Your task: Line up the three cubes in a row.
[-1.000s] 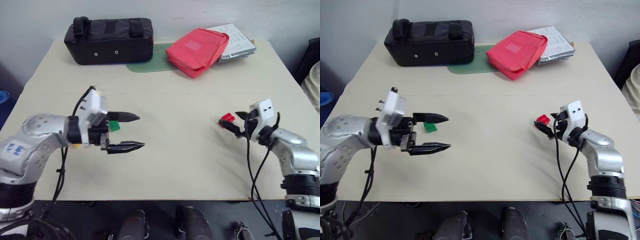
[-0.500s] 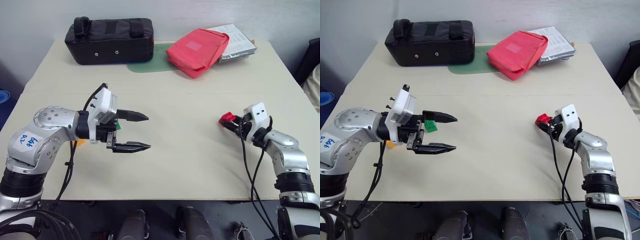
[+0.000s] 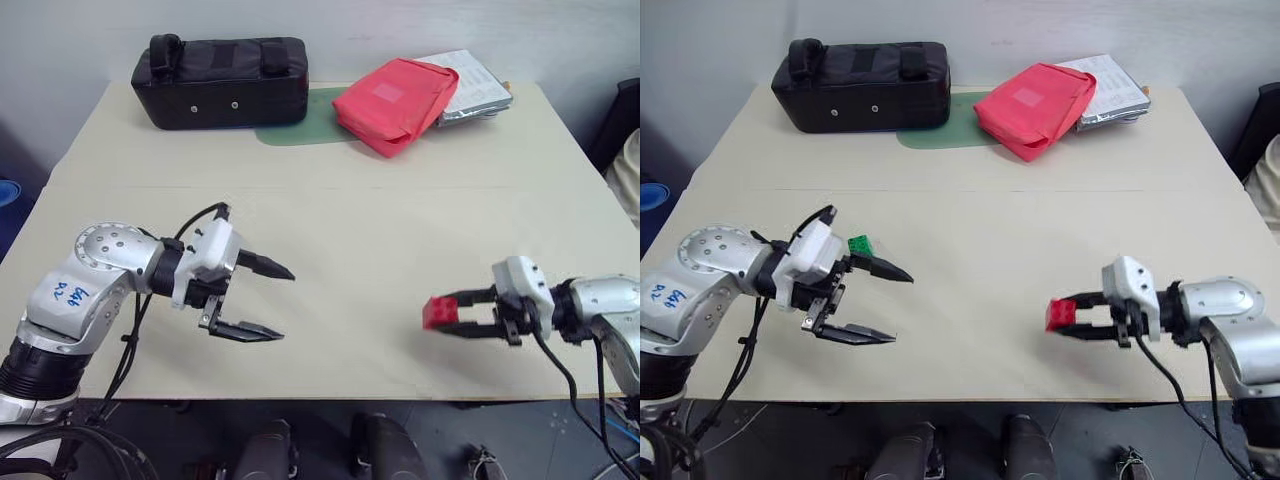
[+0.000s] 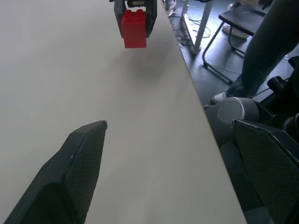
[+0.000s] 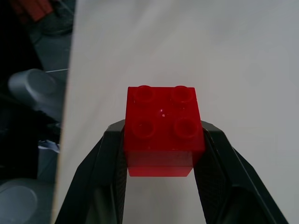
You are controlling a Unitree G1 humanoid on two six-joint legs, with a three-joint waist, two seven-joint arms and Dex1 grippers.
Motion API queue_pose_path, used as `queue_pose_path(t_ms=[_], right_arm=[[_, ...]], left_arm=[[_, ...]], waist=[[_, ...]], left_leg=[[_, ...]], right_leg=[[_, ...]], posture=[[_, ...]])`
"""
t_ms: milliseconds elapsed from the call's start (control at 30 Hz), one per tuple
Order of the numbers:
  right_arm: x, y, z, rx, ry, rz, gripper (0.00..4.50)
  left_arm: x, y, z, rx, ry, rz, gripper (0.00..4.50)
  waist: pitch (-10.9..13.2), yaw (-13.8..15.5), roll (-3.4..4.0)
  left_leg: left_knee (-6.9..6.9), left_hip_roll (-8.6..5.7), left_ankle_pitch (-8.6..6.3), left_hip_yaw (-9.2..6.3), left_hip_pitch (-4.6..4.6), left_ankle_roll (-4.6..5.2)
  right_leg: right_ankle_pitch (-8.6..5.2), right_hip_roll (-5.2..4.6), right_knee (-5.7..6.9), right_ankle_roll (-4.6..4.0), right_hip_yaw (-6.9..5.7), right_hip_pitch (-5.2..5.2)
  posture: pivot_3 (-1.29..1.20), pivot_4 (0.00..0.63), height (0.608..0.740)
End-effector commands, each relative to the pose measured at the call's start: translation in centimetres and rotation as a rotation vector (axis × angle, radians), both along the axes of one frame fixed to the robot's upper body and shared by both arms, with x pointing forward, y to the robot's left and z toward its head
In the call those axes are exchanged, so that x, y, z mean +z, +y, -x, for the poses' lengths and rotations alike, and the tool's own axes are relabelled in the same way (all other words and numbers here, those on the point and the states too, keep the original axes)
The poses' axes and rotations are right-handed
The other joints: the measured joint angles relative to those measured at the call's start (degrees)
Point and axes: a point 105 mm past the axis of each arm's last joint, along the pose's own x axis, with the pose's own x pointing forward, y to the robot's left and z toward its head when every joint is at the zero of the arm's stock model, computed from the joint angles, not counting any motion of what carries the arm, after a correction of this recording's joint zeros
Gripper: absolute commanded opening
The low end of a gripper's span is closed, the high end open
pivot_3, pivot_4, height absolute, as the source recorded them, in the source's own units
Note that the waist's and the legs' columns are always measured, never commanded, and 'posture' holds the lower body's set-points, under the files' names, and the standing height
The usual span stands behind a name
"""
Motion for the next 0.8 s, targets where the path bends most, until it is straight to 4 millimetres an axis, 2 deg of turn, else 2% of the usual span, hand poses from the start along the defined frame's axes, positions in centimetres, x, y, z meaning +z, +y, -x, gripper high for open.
queue_pose_path(t_ms=[33,300,467,600,800], right_arm=[[-0.6,1.2,0.9,0.052,-0.048,0.017,1.49],[-3.8,1.8,1.0,0.063,-0.130,0.070,1.49],[-4.7,1.8,0.9,0.058,-0.125,0.065,1.49],[-5.5,2.0,-0.1,0.029,-0.132,0.051,1.49],[-5.8,1.8,0.0,0.037,-0.116,0.049,1.49]], left_arm=[[0.2,-0.3,0.8,-0.051,-0.039,0.003,4.50],[0.2,-0.7,1.2,-0.065,-0.043,-0.002,4.50],[0.3,-0.7,1.3,-0.063,-0.038,0.002,4.50],[0.3,-1.0,1.2,-0.062,-0.040,0.009,4.50],[0.4,-0.9,1.0,-0.059,-0.050,0.007,4.50]], waist=[[0.0,0.1,0.00],[0.0,0.6,-0.03],[0.0,1.0,-0.03],[0.0,1.0,-0.04],[0.0,1.1,-0.04]], left_leg=[[0.00,0.00,0.00,-0.01,0.00,0.00],[0.06,-0.02,0.00,-0.01,-0.01,0.00],[0.13,-0.02,0.00,-0.01,-0.01,0.00],[0.18,-0.01,0.00,-0.02,0.00,0.00],[0.28,0.00,-0.01,-0.04,0.00,0.01]], right_leg=[[0.00,-0.01,-0.01,0.00,0.00,0.00],[0.00,-0.02,0.00,0.00,-0.01,0.00],[0.00,-0.01,0.01,0.00,-0.01,0.01],[0.00,0.00,0.01,0.00,0.00,0.01],[0.00,0.00,0.03,0.00,-0.01,0.04]], posture=[[0.00,0.150,0.740],[0.00,0.150,0.740],[0.00,0.150,0.740],[0.00,0.150,0.740],[0.00,0.150,0.740]])
